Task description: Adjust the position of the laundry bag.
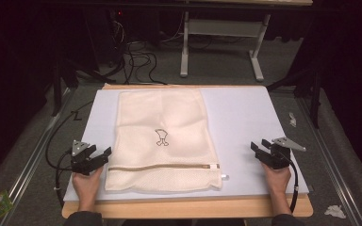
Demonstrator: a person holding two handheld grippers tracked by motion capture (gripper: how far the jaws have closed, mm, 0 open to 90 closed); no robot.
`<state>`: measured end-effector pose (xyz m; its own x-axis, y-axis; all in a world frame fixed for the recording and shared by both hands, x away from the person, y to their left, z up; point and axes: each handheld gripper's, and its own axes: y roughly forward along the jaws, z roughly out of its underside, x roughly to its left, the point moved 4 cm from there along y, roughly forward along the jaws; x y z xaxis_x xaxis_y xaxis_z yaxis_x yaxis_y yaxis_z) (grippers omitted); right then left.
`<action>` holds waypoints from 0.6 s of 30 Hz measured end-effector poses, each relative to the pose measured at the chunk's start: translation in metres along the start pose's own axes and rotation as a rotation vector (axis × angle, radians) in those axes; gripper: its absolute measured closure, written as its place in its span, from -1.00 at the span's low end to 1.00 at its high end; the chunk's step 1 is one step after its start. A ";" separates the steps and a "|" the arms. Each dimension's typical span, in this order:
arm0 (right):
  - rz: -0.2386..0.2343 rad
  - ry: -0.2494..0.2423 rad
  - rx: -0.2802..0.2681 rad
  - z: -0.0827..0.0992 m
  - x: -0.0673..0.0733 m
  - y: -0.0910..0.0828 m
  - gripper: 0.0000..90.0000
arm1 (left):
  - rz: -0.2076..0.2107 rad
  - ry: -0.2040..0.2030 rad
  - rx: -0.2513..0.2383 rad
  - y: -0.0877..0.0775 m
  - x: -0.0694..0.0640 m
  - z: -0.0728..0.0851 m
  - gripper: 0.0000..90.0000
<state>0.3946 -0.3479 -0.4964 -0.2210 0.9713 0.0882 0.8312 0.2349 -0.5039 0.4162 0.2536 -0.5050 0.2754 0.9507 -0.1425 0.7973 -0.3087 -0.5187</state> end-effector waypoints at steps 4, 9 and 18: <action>0.002 0.001 0.003 0.000 0.001 0.000 0.05 | 0.005 0.004 0.008 0.000 0.000 0.000 -0.28; -0.001 0.002 0.005 0.000 0.000 0.000 0.03 | 0.005 0.004 0.013 0.001 0.000 0.000 -0.34; -0.017 0.051 0.018 -0.001 -0.004 0.002 0.04 | 0.006 -0.028 0.074 0.006 0.003 -0.001 -0.34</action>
<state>0.3974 -0.3516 -0.4967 -0.2084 0.9678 0.1409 0.8181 0.2515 -0.5171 0.4225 0.2549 -0.5074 0.2641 0.9497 -0.1682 0.7534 -0.3120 -0.5789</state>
